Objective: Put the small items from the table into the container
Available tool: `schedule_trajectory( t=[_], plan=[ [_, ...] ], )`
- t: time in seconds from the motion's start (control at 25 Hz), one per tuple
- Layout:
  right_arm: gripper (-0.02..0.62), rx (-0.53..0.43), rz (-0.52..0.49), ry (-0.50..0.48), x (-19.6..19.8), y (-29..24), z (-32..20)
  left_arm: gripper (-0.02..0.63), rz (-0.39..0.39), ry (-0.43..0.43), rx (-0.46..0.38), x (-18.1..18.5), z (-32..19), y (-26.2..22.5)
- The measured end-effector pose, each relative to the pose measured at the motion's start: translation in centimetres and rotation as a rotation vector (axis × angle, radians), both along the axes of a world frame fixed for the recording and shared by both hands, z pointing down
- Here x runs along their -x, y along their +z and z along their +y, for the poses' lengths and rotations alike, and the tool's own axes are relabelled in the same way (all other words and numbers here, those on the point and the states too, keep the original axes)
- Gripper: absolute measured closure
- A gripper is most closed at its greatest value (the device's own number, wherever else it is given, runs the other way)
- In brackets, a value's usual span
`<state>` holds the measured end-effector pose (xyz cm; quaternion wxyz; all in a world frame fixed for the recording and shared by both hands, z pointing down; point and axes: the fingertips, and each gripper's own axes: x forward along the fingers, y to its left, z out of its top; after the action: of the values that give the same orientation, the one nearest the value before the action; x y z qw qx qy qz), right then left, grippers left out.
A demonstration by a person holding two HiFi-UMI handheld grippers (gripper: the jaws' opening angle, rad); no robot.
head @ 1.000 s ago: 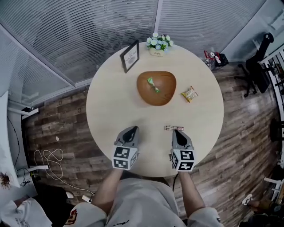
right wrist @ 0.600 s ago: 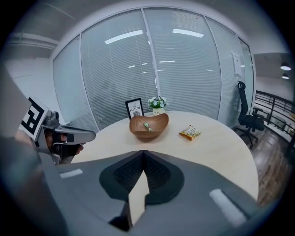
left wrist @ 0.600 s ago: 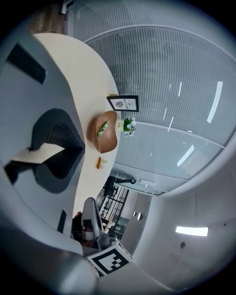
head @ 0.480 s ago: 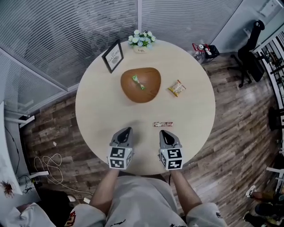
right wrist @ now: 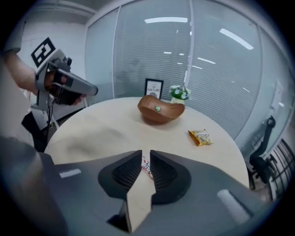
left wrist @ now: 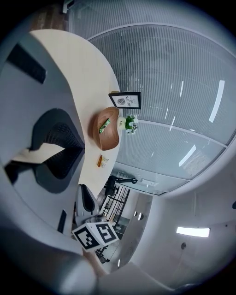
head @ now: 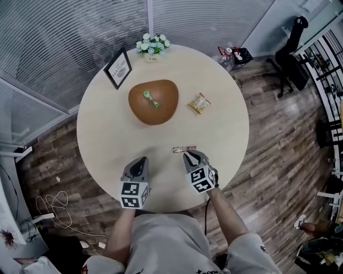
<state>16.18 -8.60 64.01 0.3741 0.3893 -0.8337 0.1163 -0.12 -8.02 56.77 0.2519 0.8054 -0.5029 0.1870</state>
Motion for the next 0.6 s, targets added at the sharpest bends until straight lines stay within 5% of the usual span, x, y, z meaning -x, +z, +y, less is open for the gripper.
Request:
schedule_trajectory(
  t=[0.28,0.6],
  plan=[
    [0.388,0.166,0.099,-0.230,-0.2,5.1,-1.0,0.600,0.009,0.010,0.006,-0.2,-0.1,0.2],
    [0.370,0.317,0.118,-0.291,-0.3,7.9,-2.2,0.600,0.007,0.009,0.023,0.4,-0.5,0.4]
  ],
)
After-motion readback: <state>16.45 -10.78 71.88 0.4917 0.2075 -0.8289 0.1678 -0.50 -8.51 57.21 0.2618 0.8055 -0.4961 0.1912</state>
